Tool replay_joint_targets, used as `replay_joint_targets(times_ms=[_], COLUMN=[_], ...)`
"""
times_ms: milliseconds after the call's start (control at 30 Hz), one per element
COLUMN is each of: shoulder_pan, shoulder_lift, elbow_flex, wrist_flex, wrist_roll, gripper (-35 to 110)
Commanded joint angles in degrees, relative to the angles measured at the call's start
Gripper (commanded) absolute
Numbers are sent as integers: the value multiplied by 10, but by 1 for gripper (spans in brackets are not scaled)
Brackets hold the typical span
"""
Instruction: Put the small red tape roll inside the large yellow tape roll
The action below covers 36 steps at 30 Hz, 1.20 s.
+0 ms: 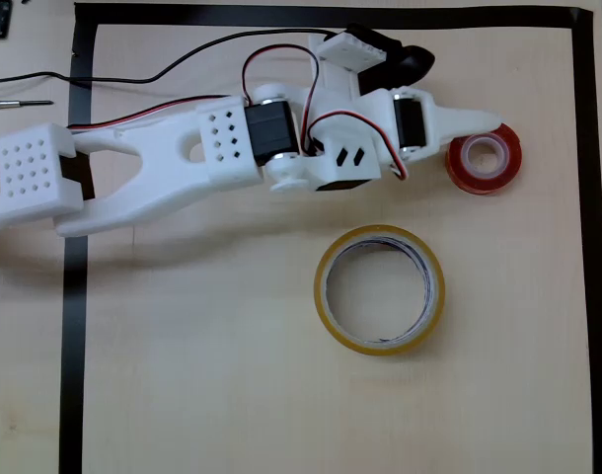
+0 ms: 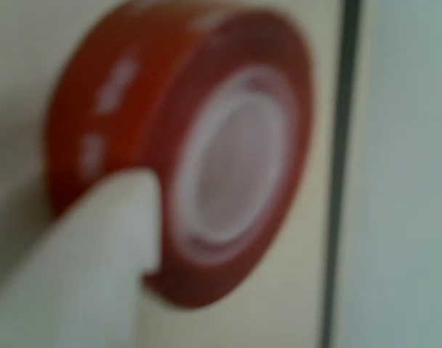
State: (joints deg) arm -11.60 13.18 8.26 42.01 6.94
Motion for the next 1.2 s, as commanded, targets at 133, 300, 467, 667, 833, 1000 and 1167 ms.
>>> replay_joint_targets(times_ms=[133, 300, 467, 667, 833, 1000, 1167], shoulder_pan=[4, -12, -13, -9, 3, 24, 33], shoulder_lift=[76, 96, 101, 95, 91, 60, 58], elbow_flex=[-9, -62, -57, -37, -6, 6, 7], wrist_flex=[50, 115, 42, -40, -102, -122, -81], wrist_roll=[34, 33, 14, -31, -51, -63, -55], gripper=[24, 26, 26, 25, 23, 23, 23])
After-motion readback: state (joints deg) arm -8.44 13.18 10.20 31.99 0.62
